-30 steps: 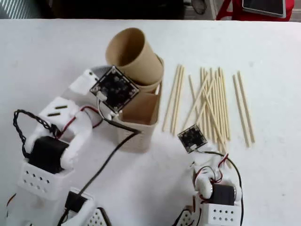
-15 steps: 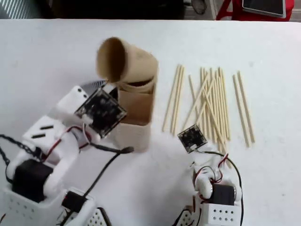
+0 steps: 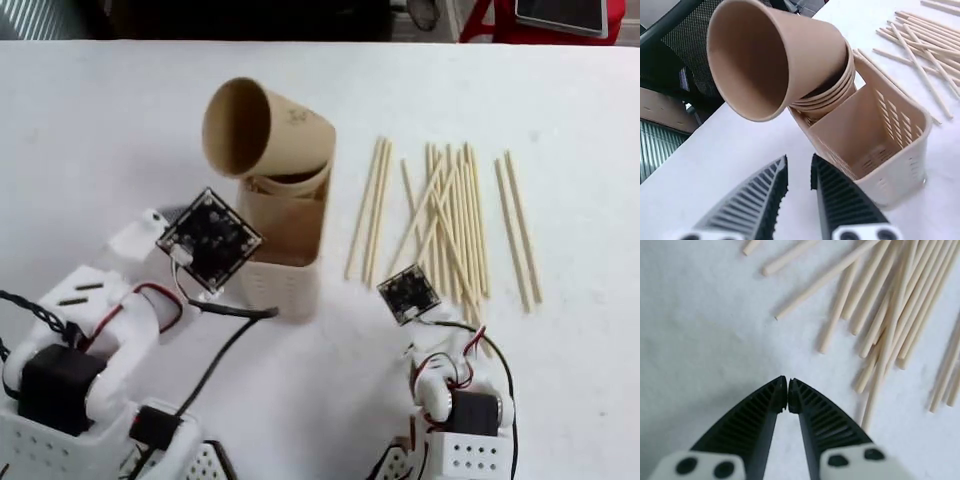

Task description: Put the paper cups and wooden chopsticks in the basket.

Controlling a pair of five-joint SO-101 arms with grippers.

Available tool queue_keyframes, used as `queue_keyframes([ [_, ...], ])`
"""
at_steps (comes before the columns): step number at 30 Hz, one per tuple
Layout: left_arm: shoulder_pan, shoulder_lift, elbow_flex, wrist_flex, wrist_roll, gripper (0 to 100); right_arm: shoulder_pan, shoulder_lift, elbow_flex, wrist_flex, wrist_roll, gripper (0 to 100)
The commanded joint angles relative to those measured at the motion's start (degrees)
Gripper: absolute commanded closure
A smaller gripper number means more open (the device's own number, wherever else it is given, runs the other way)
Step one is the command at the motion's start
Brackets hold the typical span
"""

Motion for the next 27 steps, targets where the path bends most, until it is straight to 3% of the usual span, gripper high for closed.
queue_keyframes([
  [1, -1.63, -1.45, 5.45, -5.01, -0.35, 90, -0.04, -0.31, 0.44, 0.48, 0.44, 98.1],
  [6, -6.55, -1.54, 18.90, -23.03, -0.35, 90, -0.04, -0.31, 0.44, 0.48, 0.44, 98.1],
  [11, -6.64, -1.45, 26.11, -37.71, 2.02, 90, -0.04, -0.31, 0.44, 0.48, 0.44, 98.1],
  [27, -7.08, -1.80, 24.88, -50.46, 2.46, 90, -0.04, -0.31, 0.44, 0.48, 0.44, 98.1],
])
